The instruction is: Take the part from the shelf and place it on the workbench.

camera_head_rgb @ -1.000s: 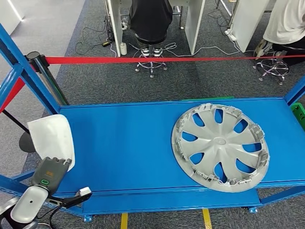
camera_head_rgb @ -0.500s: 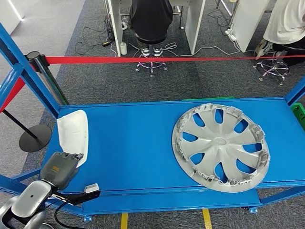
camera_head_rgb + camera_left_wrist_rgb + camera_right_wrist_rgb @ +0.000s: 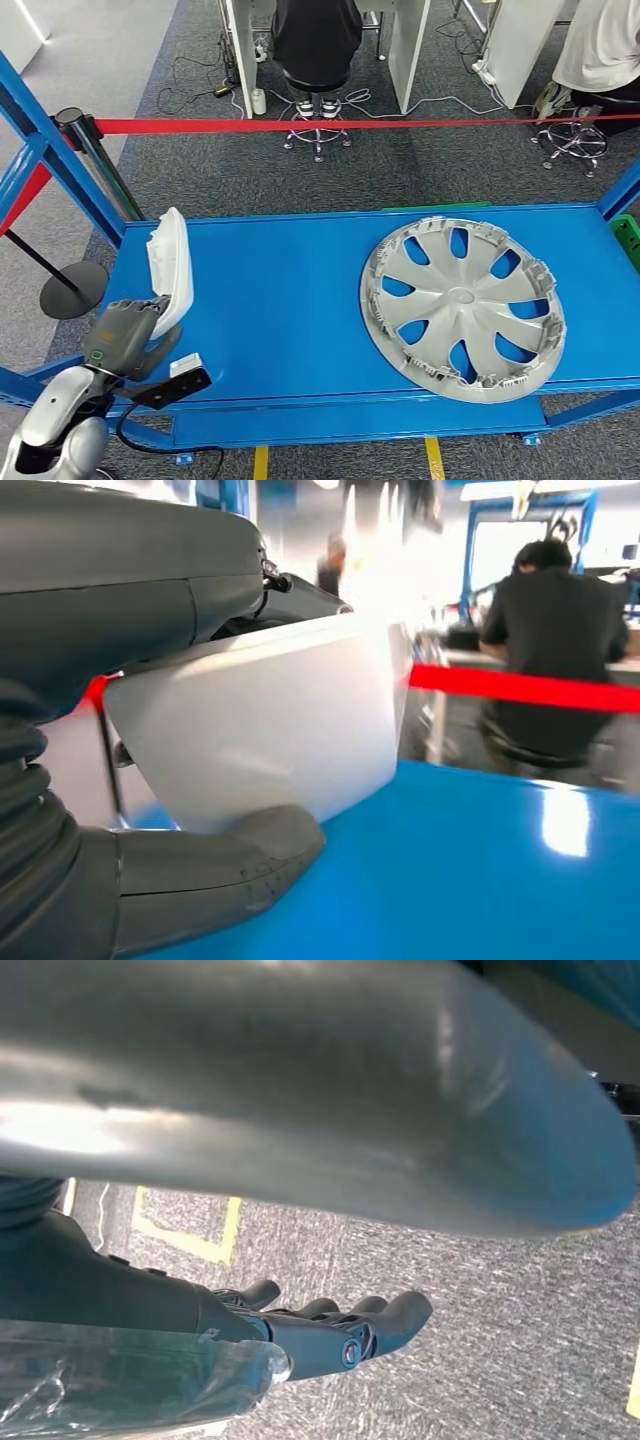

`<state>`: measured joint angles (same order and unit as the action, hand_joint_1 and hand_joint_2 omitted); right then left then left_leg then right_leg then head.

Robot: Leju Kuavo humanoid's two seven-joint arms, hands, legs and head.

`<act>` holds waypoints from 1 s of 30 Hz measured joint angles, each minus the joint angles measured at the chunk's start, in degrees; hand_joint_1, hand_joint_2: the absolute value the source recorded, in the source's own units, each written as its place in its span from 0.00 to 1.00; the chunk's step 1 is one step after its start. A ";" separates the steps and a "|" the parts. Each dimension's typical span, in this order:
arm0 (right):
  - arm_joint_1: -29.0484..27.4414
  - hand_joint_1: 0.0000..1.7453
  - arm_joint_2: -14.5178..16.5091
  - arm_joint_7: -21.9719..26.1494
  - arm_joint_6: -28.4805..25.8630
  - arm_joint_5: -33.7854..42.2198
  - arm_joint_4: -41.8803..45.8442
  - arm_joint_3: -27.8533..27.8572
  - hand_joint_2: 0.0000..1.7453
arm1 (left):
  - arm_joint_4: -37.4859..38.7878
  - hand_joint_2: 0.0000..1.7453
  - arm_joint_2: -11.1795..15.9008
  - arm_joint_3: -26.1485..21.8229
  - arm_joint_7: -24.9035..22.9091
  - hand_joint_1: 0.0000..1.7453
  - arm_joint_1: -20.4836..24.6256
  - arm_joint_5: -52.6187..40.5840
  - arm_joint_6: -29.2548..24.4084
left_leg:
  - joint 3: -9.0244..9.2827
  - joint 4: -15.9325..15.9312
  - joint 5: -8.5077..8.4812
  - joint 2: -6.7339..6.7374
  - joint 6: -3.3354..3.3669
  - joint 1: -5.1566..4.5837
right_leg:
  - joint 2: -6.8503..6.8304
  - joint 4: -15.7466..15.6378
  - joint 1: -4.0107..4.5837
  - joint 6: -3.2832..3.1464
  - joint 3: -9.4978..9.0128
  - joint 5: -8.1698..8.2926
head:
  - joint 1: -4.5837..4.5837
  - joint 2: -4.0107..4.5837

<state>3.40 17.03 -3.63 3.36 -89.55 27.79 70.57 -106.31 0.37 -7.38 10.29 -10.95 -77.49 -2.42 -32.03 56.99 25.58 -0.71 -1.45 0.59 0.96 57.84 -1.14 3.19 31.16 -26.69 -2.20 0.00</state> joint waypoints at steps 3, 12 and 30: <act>-0.10 0.00 0.44 -0.07 0.55 -0.10 1.06 0.22 0.00 | -0.86 1.00 -4.87 -3.06 3.64 1.00 0.85 15.33 5.92 | -0.01 0.00 0.00 0.00 0.00 0.00 | 0.00 0.00 -0.02 0.00 -0.01 0.00 | 0.01 0.00; -0.29 0.00 1.01 -0.25 1.28 -0.13 3.15 1.23 0.00 | -1.89 1.00 -13.49 -9.70 7.36 1.00 2.34 40.78 16.44 | -0.02 0.00 0.00 0.00 0.00 -0.02 | 0.00 0.00 -0.02 0.02 0.01 0.01 | 0.00 0.00; -0.34 0.00 1.33 0.33 2.13 -0.46 4.64 1.90 0.00 | 0.04 1.00 -17.54 -6.44 9.51 1.00 2.72 58.34 21.42 | -0.39 -2.19 -2.63 0.83 0.83 0.94 | -0.46 10.88 -0.54 1.70 4.71 -4.41 | 0.04 0.00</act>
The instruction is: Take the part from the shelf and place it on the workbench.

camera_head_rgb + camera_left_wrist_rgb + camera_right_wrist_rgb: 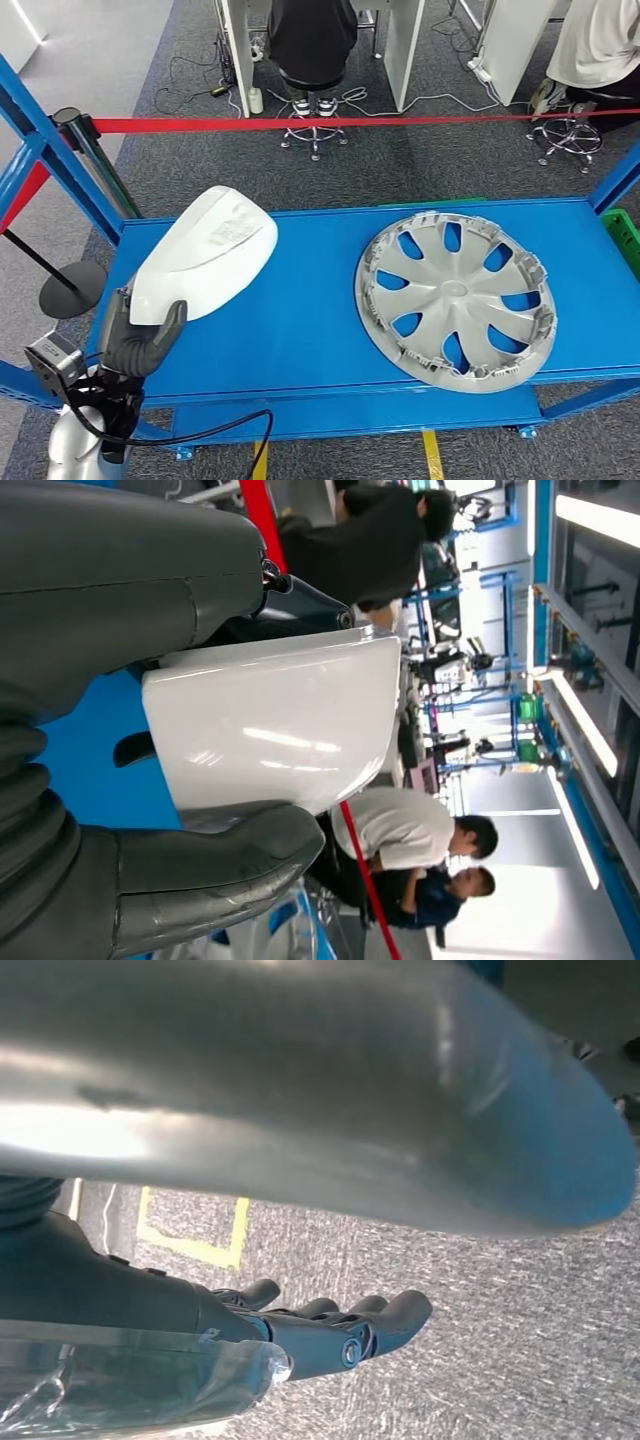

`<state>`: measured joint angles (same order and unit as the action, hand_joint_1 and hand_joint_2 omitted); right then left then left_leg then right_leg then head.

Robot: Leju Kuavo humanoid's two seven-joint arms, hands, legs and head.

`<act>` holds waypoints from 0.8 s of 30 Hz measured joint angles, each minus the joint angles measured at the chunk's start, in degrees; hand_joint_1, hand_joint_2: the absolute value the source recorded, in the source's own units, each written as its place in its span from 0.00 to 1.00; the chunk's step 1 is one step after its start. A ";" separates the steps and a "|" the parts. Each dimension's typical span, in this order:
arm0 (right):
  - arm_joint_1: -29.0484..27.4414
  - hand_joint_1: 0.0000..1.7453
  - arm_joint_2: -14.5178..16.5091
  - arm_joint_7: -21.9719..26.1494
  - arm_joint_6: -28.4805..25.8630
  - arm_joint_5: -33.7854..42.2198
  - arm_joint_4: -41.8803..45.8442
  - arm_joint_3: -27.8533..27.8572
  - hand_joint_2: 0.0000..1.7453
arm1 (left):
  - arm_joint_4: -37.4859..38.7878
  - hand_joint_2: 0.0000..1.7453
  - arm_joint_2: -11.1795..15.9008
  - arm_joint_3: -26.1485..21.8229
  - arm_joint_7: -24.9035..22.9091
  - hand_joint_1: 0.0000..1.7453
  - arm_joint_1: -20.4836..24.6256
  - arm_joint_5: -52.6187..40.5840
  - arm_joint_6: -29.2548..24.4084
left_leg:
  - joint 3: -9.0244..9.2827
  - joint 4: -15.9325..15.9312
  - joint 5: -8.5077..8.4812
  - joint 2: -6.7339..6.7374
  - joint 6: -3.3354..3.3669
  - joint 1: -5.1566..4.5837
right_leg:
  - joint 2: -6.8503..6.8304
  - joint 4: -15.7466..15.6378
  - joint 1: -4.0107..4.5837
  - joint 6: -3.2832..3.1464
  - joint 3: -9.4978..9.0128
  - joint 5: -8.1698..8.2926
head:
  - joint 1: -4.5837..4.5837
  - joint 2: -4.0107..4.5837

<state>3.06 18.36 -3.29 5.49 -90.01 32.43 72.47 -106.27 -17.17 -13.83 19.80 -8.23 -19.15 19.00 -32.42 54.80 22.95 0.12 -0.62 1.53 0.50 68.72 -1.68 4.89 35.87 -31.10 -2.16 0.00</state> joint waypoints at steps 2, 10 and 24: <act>0.04 0.00 0.11 0.03 0.01 0.00 0.09 0.04 0.00 | 0.36 1.00 0.06 0.44 -0.08 1.00 0.03 0.04 0.02 | -0.67 1.12 0.17 -0.11 -1.04 0.32 | 0.26 -7.02 -0.45 0.68 -3.62 2.69 | 0.12 0.00; 0.12 0.00 0.35 0.20 0.25 0.01 0.25 0.19 0.00 | 1.57 1.00 0.58 2.26 0.28 1.00 0.12 0.44 0.04 | -4.83 8.15 4.84 -0.22 -2.67 0.24 | 0.79 -8.55 -0.05 -3.72 -1.83 5.29 | -0.63 0.00; 0.07 0.00 0.36 2.44 3.72 1.10 -0.14 0.33 0.00 | 3.32 1.00 0.95 3.80 1.25 1.00 0.00 1.69 -0.87 | 2.57 1.61 4.17 -0.03 0.92 -1.59 | 0.15 -8.19 0.81 -1.71 3.48 8.75 | -0.56 0.00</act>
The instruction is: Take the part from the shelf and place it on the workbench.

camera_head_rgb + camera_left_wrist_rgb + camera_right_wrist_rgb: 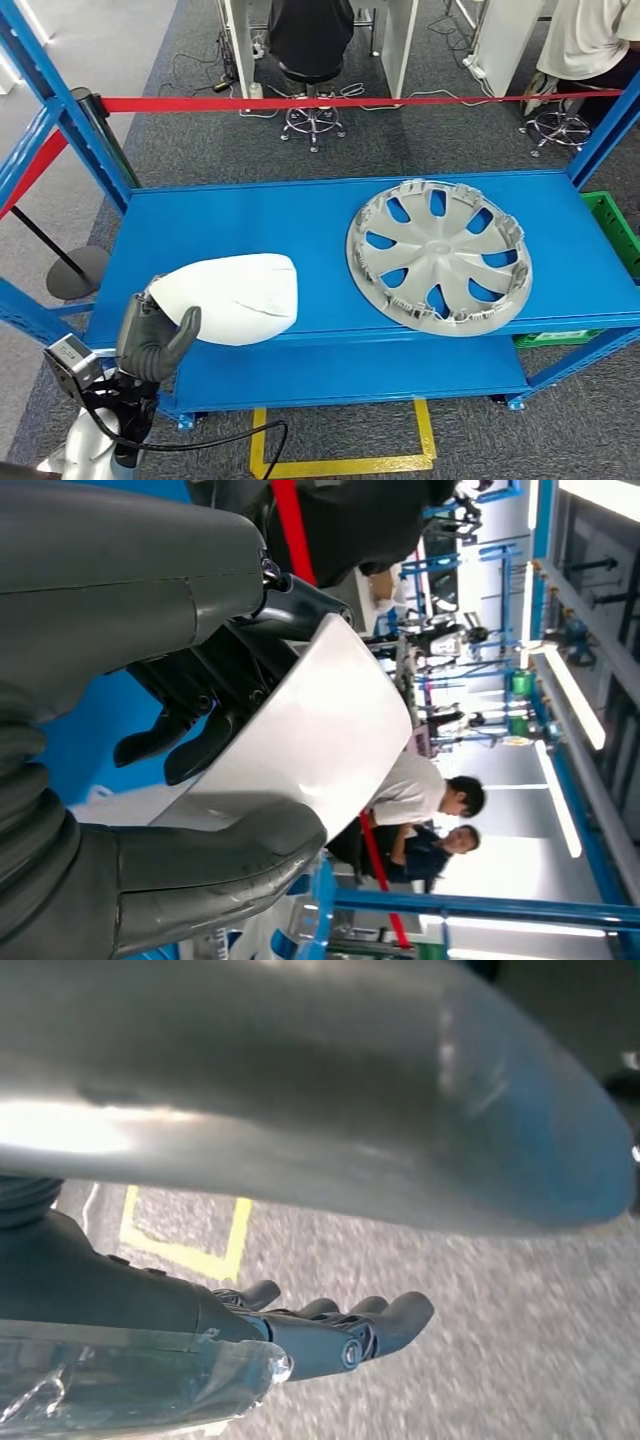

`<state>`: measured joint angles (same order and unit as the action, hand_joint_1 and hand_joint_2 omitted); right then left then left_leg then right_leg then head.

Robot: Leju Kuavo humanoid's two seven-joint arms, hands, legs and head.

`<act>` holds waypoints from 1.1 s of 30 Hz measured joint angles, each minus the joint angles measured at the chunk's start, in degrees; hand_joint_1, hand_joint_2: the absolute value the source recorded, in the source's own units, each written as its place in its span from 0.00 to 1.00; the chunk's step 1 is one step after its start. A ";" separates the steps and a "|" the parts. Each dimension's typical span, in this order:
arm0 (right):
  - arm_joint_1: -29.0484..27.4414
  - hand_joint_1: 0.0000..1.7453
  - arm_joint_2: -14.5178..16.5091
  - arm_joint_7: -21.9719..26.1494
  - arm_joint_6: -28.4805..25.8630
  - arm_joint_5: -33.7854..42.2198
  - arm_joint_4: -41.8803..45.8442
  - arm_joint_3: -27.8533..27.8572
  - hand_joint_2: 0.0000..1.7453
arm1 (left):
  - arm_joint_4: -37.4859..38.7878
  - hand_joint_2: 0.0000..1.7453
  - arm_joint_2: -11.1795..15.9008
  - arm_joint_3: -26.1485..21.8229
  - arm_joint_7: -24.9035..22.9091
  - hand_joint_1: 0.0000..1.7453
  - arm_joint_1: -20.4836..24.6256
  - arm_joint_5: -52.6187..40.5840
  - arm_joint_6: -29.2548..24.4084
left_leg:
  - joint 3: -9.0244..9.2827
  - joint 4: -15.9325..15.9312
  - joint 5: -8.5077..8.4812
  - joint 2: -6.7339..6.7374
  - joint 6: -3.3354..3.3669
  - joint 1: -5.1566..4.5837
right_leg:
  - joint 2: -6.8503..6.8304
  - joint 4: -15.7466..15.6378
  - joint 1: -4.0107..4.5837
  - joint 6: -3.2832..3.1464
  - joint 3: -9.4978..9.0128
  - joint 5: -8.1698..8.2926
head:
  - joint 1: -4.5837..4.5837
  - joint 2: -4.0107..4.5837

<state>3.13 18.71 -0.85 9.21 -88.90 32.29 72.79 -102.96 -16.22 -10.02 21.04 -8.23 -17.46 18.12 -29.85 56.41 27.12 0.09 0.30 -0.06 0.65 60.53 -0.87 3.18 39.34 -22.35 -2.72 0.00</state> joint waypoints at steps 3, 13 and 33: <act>0.05 0.00 -0.06 0.06 1.55 0.24 -1.22 0.05 0.00 | 0.14 1.00 0.34 -0.33 0.83 1.00 -0.31 0.94 -0.17 | -1.99 -0.10 -1.88 0.11 0.60 0.02 | -0.15 9.56 0.07 0.37 2.11 -8.25 | 0.14 0.00; 0.41 0.00 -0.33 -0.02 1.03 0.49 -3.20 0.17 0.00 | 0.66 1.00 0.86 -2.16 1.43 1.00 -1.24 1.68 0.45 | -6.88 0.05 -7.41 0.08 -1.41 -0.16 | -0.03 -3.15 0.51 -1.29 -11.41 -7.34 | 0.05 0.00; 0.08 0.00 -0.52 -0.32 1.44 1.41 -3.33 0.68 0.00 | 0.69 1.00 0.40 -0.80 0.73 1.00 -1.59 0.16 0.68 | 0.72 -1.44 -0.41 0.08 0.64 0.21 | -0.28 6.38 -0.07 0.51 0.77 -7.11 | -0.37 0.00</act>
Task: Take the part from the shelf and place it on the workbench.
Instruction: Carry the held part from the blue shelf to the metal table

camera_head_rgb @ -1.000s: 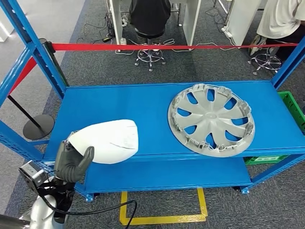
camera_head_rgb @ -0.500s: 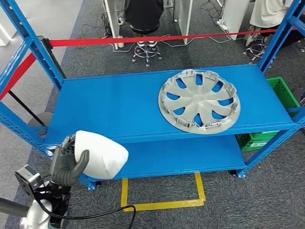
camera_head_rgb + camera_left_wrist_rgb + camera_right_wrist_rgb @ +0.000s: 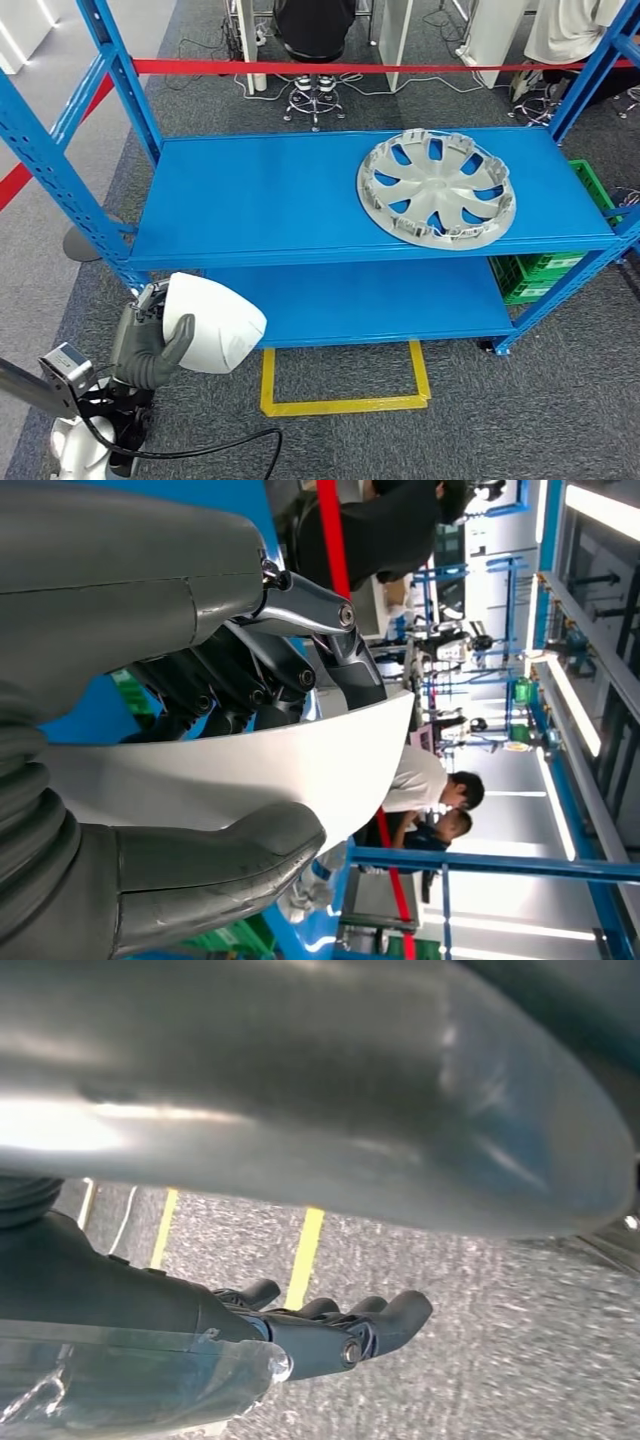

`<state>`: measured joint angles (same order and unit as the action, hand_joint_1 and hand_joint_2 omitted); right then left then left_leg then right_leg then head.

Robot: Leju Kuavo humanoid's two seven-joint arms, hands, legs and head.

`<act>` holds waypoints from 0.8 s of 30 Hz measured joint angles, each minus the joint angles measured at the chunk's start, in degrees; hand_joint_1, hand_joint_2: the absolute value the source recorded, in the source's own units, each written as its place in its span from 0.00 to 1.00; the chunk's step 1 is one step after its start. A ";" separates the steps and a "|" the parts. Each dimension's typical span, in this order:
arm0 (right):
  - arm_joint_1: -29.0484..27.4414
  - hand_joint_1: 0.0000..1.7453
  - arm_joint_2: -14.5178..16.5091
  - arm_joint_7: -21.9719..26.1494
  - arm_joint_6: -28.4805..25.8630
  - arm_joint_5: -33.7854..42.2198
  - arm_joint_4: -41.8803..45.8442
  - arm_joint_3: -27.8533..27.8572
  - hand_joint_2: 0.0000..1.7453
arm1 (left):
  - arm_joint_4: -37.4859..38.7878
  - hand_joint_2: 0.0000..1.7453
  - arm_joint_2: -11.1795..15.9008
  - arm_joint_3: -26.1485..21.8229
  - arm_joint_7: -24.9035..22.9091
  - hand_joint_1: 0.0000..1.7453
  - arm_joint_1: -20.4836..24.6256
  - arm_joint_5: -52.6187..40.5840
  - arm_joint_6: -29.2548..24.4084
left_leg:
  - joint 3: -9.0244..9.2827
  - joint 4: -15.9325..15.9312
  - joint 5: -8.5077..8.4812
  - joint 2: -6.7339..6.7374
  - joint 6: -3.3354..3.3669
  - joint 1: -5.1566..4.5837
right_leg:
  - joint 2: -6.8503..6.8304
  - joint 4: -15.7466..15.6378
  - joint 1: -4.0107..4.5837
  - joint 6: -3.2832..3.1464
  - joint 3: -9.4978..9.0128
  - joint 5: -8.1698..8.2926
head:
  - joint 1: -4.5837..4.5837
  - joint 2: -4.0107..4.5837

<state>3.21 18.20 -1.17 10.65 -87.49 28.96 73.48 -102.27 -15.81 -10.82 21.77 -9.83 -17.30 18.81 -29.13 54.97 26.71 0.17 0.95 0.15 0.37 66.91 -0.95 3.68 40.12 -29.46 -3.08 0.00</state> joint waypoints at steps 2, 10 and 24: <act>-0.01 0.00 -0.01 0.01 0.09 0.00 0.10 0.02 0.00 | 0.00 1.00 -0.01 0.15 -0.16 1.00 -0.07 -0.03 -0.13 | -1.84 0.12 -1.45 0.04 0.16 -0.31 | 0.00 6.53 0.16 -0.05 0.86 -2.63 | 0.06 0.00; 0.21 0.00 0.03 0.07 0.27 -0.02 0.61 0.05 0.00 | 0.00 1.00 -0.04 0.78 -0.18 1.00 -0.14 -0.10 -0.66 | -6.26 0.61 -6.17 0.04 -1.09 -0.92 | 0.10 -11.42 1.20 -2.04 -13.98 -0.16 | -0.03 0.00; -0.12 0.00 0.20 0.78 0.27 -0.17 1.42 0.08 0.00 | 0.01 1.00 0.08 0.86 0.27 1.00 0.23 0.23 -0.93 | 3.61 0.59 2.93 -0.33 -3.07 0.36 | -0.24 -9.75 0.64 -1.70 -3.01 9.07 | -0.60 0.00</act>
<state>3.09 18.39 -0.39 10.92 -87.67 30.37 73.55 -102.26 -15.73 -9.96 22.05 -9.60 -17.07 17.88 -25.52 55.56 29.65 -0.16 -2.12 0.52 0.13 57.16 -0.31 1.99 37.11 -20.39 -3.68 0.00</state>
